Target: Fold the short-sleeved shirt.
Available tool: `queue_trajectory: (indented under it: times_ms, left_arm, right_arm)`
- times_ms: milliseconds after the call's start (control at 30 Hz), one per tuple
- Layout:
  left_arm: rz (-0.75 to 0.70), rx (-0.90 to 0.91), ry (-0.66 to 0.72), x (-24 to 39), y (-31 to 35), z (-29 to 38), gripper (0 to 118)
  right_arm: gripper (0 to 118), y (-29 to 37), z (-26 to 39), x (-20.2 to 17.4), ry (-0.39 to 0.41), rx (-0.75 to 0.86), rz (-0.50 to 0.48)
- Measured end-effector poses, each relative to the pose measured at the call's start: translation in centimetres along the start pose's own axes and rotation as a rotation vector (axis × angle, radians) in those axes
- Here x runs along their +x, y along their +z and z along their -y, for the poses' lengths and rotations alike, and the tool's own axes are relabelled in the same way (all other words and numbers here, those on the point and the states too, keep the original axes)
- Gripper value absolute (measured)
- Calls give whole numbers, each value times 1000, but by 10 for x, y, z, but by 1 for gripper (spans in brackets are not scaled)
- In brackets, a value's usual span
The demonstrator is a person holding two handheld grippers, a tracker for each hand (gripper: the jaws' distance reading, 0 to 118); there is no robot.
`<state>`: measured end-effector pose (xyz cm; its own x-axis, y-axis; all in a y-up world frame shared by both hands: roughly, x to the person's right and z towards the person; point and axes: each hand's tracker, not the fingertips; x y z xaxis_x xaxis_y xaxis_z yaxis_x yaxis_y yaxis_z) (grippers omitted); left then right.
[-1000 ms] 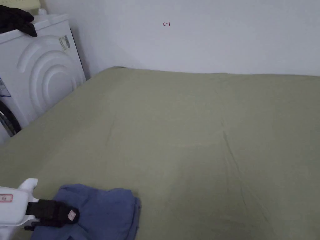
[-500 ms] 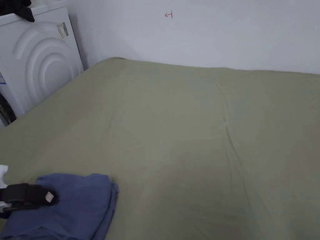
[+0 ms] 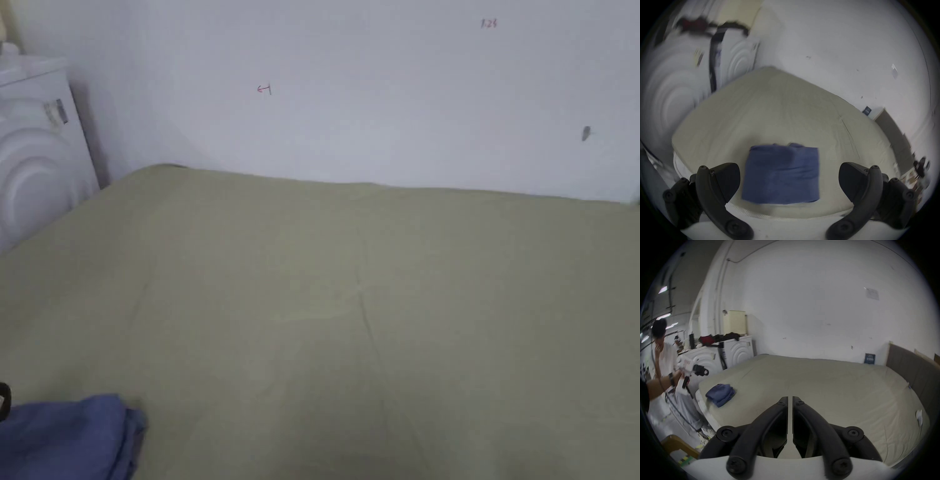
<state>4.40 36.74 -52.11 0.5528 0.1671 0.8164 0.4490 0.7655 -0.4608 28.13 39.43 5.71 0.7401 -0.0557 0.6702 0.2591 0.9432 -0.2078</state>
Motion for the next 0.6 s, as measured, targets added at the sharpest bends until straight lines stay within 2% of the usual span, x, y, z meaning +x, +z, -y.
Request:
queue_trajectory:
  times_ms: [67,133,200,267,400,433,467,500,533,567,600]
  left_arm:
    - [-10,25,-101,59,-4,7,118]
    - [-12,105,-137,114,-10,14,118]
    - [24,185,-156,165,-14,20,118]
    - [-2,273,-183,216,-18,23,118]
    - [-25,312,-220,299,-29,18,116]
    - [-35,335,-235,316,-26,18,110]
    - [-54,355,-248,331,-22,17,83]
    - [-16,394,-267,348,-19,17,0]
    - [45,414,-306,358,-19,14,0]
    - [20,427,-270,362,-11,16,0]
    - [67,439,-301,374,-6,13,0]
  right_arm:
    - [6,-3,1,16,-53,8,18]
    - [6,-6,1,29,-57,17,54]
    - [6,-13,-2,37,6,13,124]
    - [6,-21,-4,43,65,21,184]
    - [6,-37,-16,51,93,67,221]
    - [6,-39,-20,52,100,80,225]
    - [6,-42,-23,54,100,91,229]
    - [6,-44,-27,56,97,93,226]
    - [6,-45,-29,57,91,106,216]
    - [6,-46,-31,58,84,120,212]
    - [6,-47,-34,59,81,122,211]
